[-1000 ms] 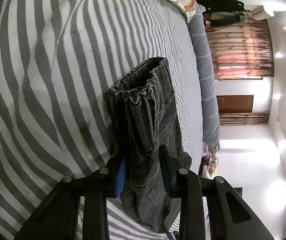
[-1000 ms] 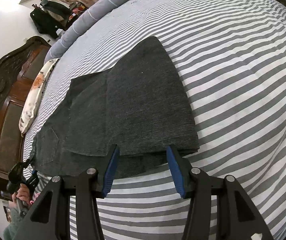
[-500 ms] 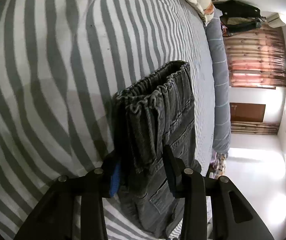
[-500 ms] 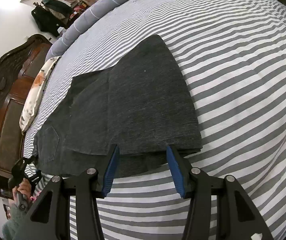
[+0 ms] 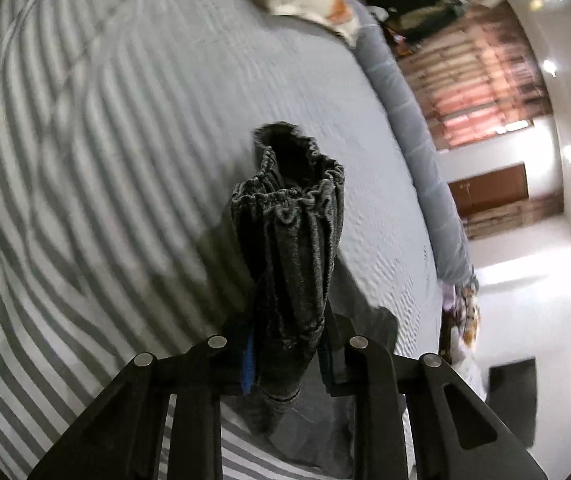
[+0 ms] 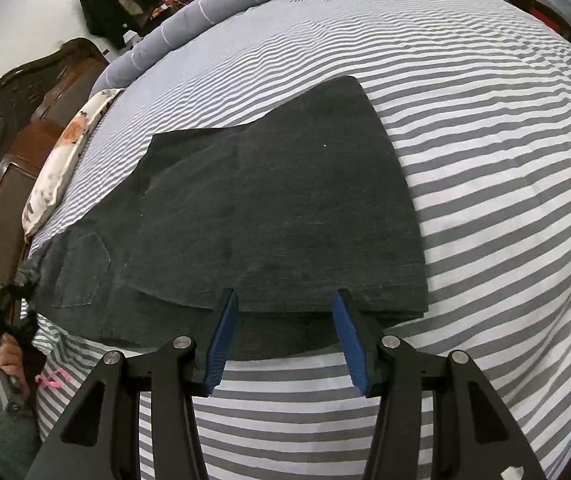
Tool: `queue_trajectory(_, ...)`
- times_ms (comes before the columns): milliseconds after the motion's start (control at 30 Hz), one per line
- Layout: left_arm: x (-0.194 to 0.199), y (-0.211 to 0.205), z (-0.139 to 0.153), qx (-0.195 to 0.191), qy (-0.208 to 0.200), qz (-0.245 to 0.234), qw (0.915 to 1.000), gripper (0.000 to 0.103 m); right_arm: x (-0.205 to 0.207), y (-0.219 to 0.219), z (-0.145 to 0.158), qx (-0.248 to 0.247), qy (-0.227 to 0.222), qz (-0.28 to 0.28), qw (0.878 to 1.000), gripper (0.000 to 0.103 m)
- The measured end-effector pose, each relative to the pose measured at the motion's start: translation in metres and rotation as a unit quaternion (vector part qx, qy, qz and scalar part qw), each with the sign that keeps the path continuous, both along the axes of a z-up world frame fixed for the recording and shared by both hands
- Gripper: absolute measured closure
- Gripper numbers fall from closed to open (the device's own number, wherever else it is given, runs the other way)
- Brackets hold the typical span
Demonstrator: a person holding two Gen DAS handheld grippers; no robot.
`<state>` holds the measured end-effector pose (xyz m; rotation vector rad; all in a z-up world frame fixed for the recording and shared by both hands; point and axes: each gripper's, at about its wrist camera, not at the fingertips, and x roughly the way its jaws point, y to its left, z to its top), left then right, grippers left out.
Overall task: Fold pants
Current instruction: 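Grasp the jeans waistband with the left tool and lift it, then fold the held waistband over the folded hem with the left tool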
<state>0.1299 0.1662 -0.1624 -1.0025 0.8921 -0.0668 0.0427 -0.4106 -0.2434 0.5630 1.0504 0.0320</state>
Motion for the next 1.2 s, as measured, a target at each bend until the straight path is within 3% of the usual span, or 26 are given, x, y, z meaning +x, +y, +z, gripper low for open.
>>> queue_trajectory(167, 0.016, -0.052, 0.053, 0.067, -0.04, -0.064, 0.9949, 0.079, 0.016, 0.007, 0.007, 0.014, -0.014, 0.015, 1.0, 0.056)
queue_trajectory(233, 0.02, -0.079, 0.072, 0.087, -0.056, -0.097, 0.9899, 0.079, 0.025, 0.013, 0.006, 0.001, -0.001, 0.026, 1.0, 0.05)
queue_trajectory(333, 0.022, -0.127, 0.097, 0.116, -0.084, -0.154, 0.9778, 0.079, 0.031, 0.019, 0.001, 0.008, 0.008, 0.04, 0.999, 0.05)
queue_trajectory(533, 0.032, -0.229, 0.117, 0.146, -0.115, -0.26, 0.9478, 0.079, 0.013, -0.013, 0.004, 0.093, -0.014, 0.007, 0.996, 0.05)
queue_trajectory(700, 0.035, -0.313, 0.104, 0.15, -0.105, -0.329, 0.9266, 0.079, -0.008, -0.054, 0.01, 0.108, -0.031, -0.038, 0.993, 0.05)
queue_trajectory(867, 0.037, -0.386, 0.068, 0.162, -0.071, -0.376, 0.9095, 0.079, -0.026, -0.083, -0.001, 0.124, -0.026, -0.079, 0.989, 0.05)
queue_trajectory(1100, 0.029, -0.441, 0.023, 0.224, -0.047, -0.392, 0.8909, 0.08, -0.038, -0.114, -0.011, 0.155, -0.031, -0.115, 0.981, 0.05)
queue_trajectory(1200, 0.024, -0.45, 0.009, 0.252, -0.042, -0.403, 0.8785, 0.078, -0.036, -0.116, -0.012, 0.157, -0.033, -0.118, 0.98, 0.05)
